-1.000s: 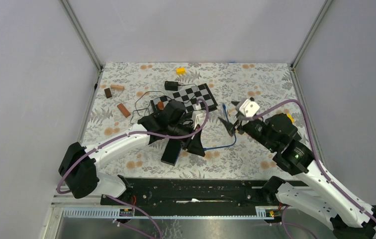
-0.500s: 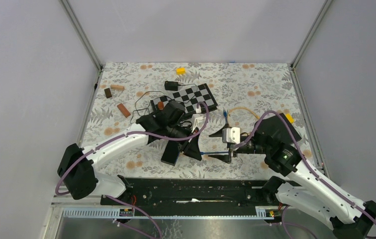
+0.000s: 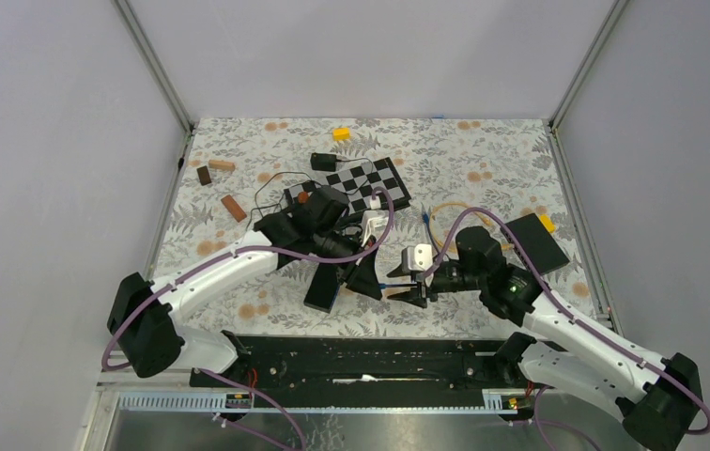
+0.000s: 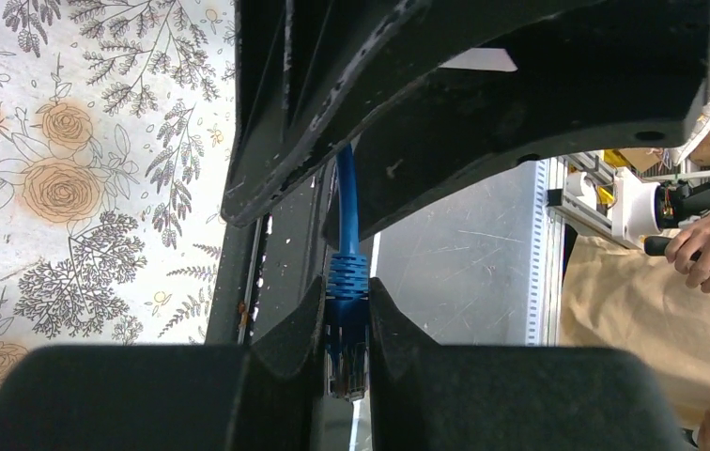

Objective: Insert the plug into the switch port
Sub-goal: Adjust the connector.

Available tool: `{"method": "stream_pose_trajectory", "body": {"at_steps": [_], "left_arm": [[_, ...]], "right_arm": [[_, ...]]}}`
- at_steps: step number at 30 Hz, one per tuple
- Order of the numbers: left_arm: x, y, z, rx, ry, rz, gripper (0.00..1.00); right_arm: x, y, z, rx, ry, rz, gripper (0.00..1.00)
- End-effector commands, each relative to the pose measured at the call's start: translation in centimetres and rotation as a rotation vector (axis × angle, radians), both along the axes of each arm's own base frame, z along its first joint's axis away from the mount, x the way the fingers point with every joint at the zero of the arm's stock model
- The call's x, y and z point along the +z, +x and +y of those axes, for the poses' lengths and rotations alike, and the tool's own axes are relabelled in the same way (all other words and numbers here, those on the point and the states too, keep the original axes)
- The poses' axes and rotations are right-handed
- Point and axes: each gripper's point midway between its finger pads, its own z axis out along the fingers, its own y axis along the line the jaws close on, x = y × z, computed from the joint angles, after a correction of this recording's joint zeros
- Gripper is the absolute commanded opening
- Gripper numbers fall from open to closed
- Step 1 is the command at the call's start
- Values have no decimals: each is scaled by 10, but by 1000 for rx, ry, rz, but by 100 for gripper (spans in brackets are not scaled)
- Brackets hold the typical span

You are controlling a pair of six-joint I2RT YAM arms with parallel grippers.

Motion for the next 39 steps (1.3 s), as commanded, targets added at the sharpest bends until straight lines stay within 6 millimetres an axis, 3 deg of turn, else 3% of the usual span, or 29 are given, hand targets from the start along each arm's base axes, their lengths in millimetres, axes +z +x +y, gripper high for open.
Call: {"method": "stream_pose_trajectory", "body": {"at_steps": [1,4,6,7,11,14,17,21,27,33,39], "left_arm": [[27,4,-6,-31,-85,-65,0],[27,6,-6,-24,-83,-82,0],[31,8,-6,-20,-91,-111,2],[36,12,-7,-5,-102,-138,8],[72,43,-13,154,-198,-325,46],[112,61,-11,266,-310,-480,63],[140,69,-3,348,-383,-574,84],[167,72,9,422,-432,-645,86],[204,64,23,450,-524,-719,86],[234,45,32,406,-623,-775,85],[258,22,44,338,-772,-926,85]], "right_arm": [[8,10,5,-12,31,-55,50],[21,11,8,-8,74,-82,32],[27,13,8,-24,89,-83,8],[31,16,7,-50,95,-87,0],[53,44,-3,-255,121,-82,0],[73,60,-12,-373,139,-100,0],[93,72,-17,-459,168,-88,0],[123,78,-18,-518,234,-53,0],[169,72,-26,-525,320,-80,0],[214,55,-29,-478,420,-90,0],[239,29,-23,-347,469,-69,0]]}}
